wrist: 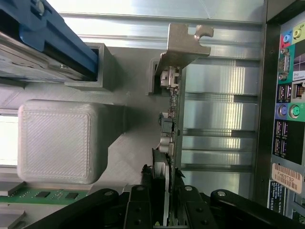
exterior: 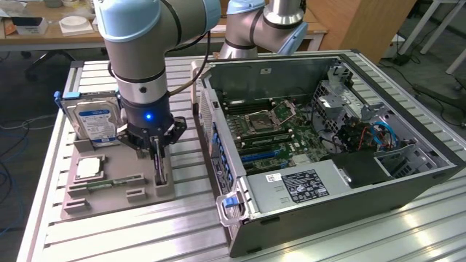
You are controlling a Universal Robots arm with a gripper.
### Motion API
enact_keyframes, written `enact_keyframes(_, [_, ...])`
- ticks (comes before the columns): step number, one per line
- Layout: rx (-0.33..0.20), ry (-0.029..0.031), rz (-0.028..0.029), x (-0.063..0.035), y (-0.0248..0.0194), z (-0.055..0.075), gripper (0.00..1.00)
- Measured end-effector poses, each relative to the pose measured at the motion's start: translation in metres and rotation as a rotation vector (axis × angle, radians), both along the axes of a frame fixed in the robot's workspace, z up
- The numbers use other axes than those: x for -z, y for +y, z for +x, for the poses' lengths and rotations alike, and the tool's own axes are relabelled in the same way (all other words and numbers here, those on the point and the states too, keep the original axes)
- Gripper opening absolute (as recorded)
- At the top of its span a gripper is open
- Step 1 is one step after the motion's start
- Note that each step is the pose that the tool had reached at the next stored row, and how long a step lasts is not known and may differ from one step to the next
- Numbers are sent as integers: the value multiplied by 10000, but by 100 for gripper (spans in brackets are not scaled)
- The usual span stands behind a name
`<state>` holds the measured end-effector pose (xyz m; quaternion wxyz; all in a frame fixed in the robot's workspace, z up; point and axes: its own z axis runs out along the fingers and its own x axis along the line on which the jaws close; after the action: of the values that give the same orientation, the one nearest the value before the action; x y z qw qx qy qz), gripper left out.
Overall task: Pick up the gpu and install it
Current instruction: 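Pick up the gpu and move the gpu toward the slot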
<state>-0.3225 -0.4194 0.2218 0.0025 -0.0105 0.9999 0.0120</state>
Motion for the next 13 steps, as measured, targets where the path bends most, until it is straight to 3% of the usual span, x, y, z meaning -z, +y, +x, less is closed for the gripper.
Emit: enact_keyframes(13, [0,1,-2,-185,-2,-1,27])
